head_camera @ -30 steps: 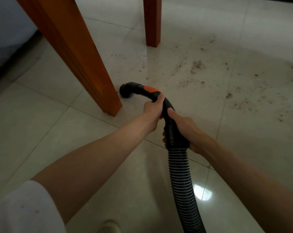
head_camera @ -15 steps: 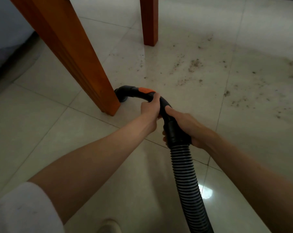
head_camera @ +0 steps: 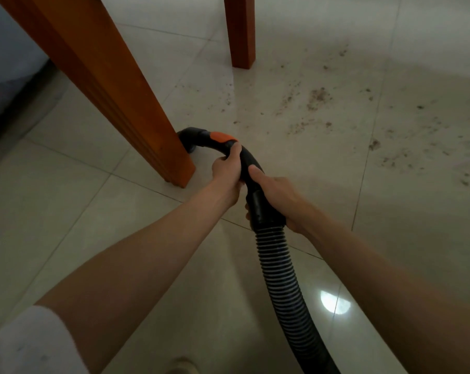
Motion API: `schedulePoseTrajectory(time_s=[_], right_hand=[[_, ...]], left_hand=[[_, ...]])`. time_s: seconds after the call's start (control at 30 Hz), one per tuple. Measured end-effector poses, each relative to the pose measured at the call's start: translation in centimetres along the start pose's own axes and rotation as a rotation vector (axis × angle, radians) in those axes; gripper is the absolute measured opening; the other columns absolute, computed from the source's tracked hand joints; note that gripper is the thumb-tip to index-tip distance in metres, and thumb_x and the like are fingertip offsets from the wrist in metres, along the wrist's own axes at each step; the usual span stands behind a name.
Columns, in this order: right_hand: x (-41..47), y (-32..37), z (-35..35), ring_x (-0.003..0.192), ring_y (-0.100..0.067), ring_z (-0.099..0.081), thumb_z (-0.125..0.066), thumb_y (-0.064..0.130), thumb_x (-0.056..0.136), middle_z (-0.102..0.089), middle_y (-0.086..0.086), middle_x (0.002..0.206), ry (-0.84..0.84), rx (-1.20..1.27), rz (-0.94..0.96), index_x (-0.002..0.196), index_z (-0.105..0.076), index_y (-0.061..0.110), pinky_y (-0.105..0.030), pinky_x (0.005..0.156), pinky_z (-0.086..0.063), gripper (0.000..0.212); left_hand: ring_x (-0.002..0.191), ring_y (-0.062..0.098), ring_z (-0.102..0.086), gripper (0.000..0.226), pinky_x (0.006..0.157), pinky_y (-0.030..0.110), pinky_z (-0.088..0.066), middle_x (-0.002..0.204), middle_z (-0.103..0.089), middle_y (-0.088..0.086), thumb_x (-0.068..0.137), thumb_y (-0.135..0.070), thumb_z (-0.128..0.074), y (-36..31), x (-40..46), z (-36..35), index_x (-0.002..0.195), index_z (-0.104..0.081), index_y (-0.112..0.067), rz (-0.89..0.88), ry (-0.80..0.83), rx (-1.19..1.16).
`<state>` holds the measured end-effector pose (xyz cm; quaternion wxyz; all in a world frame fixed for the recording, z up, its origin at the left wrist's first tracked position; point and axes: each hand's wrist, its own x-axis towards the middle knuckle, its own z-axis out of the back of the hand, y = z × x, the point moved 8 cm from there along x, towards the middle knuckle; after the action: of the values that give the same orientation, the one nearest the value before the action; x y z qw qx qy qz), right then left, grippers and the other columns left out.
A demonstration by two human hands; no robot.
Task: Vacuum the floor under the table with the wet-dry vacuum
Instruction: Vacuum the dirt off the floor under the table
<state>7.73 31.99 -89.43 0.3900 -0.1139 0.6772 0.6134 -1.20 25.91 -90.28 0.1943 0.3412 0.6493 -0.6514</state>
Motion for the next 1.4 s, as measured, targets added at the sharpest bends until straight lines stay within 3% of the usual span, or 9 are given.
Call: schedulePoseTrajectory(time_s=[0.13,0.3,0.73,0.97,1.07,1.13,1.27,1.4], right_hand=[[0.3,0.0,0.5,0.086,-0.038,-0.069,-0.049,0.054,0.091,-0.069,-0.021,0.095,-0.073,-0.022,0.038,0.092,-0.062,0.005,-0.051,0.080,-0.057,0.050],[0.4,0.3,1.4,0.084,-0.036,-0.069,-0.049,0.052,0.092,-0.070,-0.019,0.093,-0.145,-0.007,0.065,0.087,-0.062,0.006,-0.051,0.080,-0.057,0.048],[0.3,0.7,0.8,0.079,-0.033,-0.070,-0.052,0.054,0.090,-0.071,-0.016,0.086,-0.053,-0.079,0.060,0.087,-0.065,0.005,-0.046,0.078,-0.058,0.051],[1.7,2.7,-0.7,0.064,-0.017,-0.057,-0.043,0.054,0.094,-0.058,-0.003,0.071,-0.129,-0.278,0.168,0.074,-0.051,0.013,-0.027,0.058,-0.048,0.046],[2.6,3.4,-1.6,0.059,-0.012,-0.053,-0.041,0.053,0.095,-0.054,0.000,0.068,-0.168,-0.359,0.228,0.079,-0.051,0.012,-0.023,0.050,-0.041,0.046],[3.2,3.6,-2.2,0.058,-0.011,-0.052,-0.041,0.053,0.095,-0.054,0.001,0.068,-0.187,-0.392,0.261,0.086,-0.052,0.011,-0.023,0.048,-0.039,0.045],[4.2,3.6,-3.1,0.064,-0.016,-0.056,-0.040,0.055,0.095,-0.054,0.000,0.071,-0.213,-0.438,0.303,0.091,-0.050,0.011,-0.028,0.056,-0.044,0.045],[4.5,3.9,-3.6,0.059,-0.011,-0.051,-0.037,0.054,0.096,-0.051,0.002,0.070,-0.230,-0.470,0.325,0.097,-0.048,0.012,-0.026,0.050,-0.042,0.043]], left_hand=[[0.085,0.024,-0.059,0.044,0.078,0.033,-0.047,0.100,-0.060,0.012,0.096,-0.029,-0.051,-0.6,-0.1,-1.0,0.126,-0.047,0.003,0.004,0.052,-0.013],[0.091,0.025,-0.057,0.044,0.078,0.031,-0.048,0.108,-0.059,0.015,0.097,-0.029,-0.050,-1.1,-0.3,-2.2,0.126,-0.048,0.004,-0.009,0.075,0.066],[0.097,0.027,-0.058,0.047,0.080,0.034,-0.048,0.119,-0.058,0.016,0.099,-0.034,-0.043,-0.9,-0.5,-0.8,0.131,-0.045,0.001,-0.041,-0.022,0.101],[0.083,0.022,-0.055,0.044,0.080,0.033,-0.047,0.082,-0.054,0.003,0.100,-0.037,-0.040,-2.5,0.7,0.8,0.123,-0.049,0.000,-0.086,-0.056,0.122],[0.069,0.016,-0.051,0.041,0.068,0.031,-0.046,0.079,-0.051,0.002,0.100,-0.039,-0.038,-3.3,1.4,1.5,0.119,-0.049,-0.005,-0.089,-0.077,0.166],[0.073,0.018,-0.053,0.044,0.062,0.028,-0.045,0.089,-0.056,0.004,0.100,-0.038,-0.038,-3.7,1.9,2.0,0.124,-0.048,-0.003,-0.065,-0.066,0.164],[0.093,0.025,-0.055,0.050,0.073,0.033,-0.047,0.100,-0.053,0.010,0.100,-0.036,-0.040,-4.1,2.9,2.4,0.133,-0.042,0.001,-0.012,-0.017,0.080],[0.083,0.023,-0.055,0.046,0.078,0.035,-0.045,0.096,-0.053,0.009,0.103,-0.029,-0.034,-5.0,3.5,2.2,0.137,-0.037,0.001,-0.012,0.028,0.106]])
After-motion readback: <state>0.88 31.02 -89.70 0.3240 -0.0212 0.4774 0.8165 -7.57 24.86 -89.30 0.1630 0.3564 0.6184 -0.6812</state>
